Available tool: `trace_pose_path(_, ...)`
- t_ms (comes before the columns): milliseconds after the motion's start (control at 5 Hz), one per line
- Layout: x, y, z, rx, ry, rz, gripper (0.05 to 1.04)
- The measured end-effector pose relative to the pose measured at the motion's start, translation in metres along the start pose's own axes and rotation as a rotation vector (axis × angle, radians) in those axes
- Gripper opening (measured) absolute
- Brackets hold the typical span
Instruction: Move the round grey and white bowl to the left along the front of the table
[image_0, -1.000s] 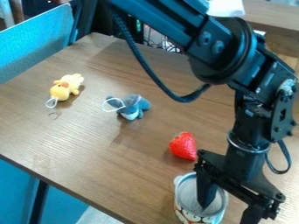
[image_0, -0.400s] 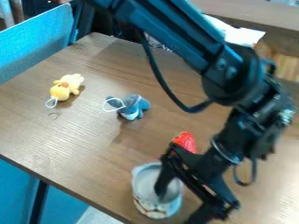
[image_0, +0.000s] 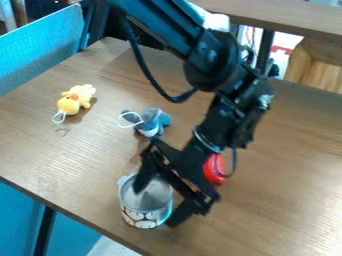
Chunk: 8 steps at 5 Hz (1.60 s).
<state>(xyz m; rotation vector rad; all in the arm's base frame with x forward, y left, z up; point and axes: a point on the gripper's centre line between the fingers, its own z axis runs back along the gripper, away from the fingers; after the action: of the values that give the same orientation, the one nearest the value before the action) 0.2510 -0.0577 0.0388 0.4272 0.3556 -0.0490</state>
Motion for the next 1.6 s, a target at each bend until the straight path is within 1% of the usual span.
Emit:
trace_pose_path(200, -0.002, 0.027, -0.008, -0.031, 0.084, -0.003, 1.001)
trace_pose_path(400, -0.008, 0.04, -0.005, -0.042, 0.116, -0.049, 0.984)
trace_pose_path(600, -0.012, 0.054, -0.007, -0.059, 0.167, -0.073, 0.951)
trace_pose_path(800, -0.01, 0.071, -0.013, -0.082, 0.183, -0.064, 0.955)
trace_pose_path(1000, -0.005, 0.085, -0.021, -0.116, 0.169, -0.052, 0.958)
trace_pose_path(1200, -0.006, 0.105, -0.03, -0.13, 0.177, -0.011, 0.964)
trace_pose_path(1400, -0.009, 0.122, -0.018, -0.179, 0.083, 0.008, 0.977)
trace_pose_path(1600, -0.014, 0.116, -0.002, -0.345, -0.092, -0.074, 0.991)
